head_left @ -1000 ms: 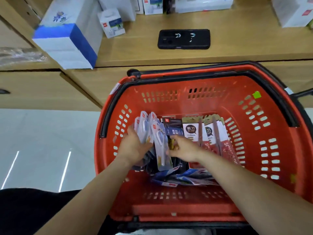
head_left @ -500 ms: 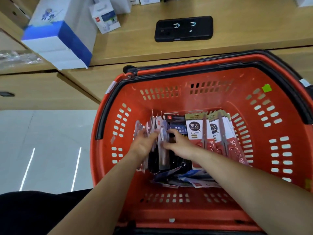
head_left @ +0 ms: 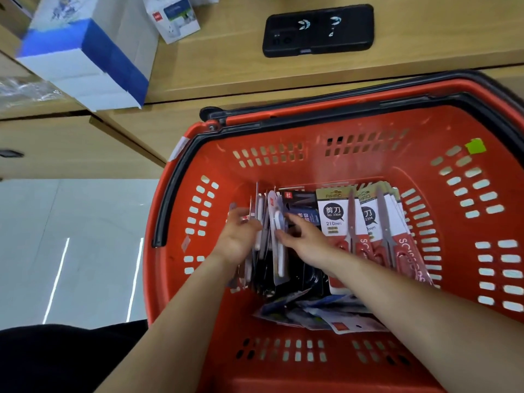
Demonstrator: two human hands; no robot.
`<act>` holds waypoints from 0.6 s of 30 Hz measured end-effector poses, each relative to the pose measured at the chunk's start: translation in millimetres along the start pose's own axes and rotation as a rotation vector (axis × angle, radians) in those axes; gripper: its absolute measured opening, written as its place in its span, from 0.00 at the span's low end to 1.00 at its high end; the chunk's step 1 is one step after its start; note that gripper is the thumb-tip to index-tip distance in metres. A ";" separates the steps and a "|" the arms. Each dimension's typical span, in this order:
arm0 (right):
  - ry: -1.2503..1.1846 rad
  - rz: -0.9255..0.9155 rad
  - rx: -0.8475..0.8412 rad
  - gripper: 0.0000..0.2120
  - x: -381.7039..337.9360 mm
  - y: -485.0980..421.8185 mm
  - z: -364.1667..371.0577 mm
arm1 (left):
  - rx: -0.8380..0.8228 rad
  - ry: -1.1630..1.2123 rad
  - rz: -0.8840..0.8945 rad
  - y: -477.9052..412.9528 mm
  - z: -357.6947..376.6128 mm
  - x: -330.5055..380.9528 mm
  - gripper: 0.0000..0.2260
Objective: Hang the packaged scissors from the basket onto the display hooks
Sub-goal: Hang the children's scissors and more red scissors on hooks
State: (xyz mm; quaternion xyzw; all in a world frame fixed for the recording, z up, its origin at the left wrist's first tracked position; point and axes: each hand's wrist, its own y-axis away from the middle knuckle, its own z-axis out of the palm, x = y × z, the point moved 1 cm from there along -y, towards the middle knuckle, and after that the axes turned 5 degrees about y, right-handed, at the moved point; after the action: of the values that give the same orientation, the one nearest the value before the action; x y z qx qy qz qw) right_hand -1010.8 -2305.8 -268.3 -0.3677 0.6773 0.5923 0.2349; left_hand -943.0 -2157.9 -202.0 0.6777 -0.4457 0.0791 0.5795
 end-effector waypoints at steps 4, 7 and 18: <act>-0.098 0.006 0.010 0.30 5.5 1.7 4.1 | 0.017 -0.087 0.050 2.9 8.0 -6.8 0.24; -0.117 -0.003 -0.004 0.31 7.4 2.7 3.7 | 0.052 -0.134 0.080 6.5 6.5 -11.4 0.21; -0.186 -0.021 -0.081 0.25 -11.9 29.1 6.2 | 0.054 -0.172 0.256 54.6 -25.8 -22.3 0.11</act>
State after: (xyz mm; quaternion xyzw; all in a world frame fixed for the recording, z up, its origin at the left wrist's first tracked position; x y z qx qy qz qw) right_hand -1026.8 -2296.4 -242.2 -0.3276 0.6242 0.6483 0.2878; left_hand -983.6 -2120.7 -168.7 0.6348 -0.5742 0.1059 0.5060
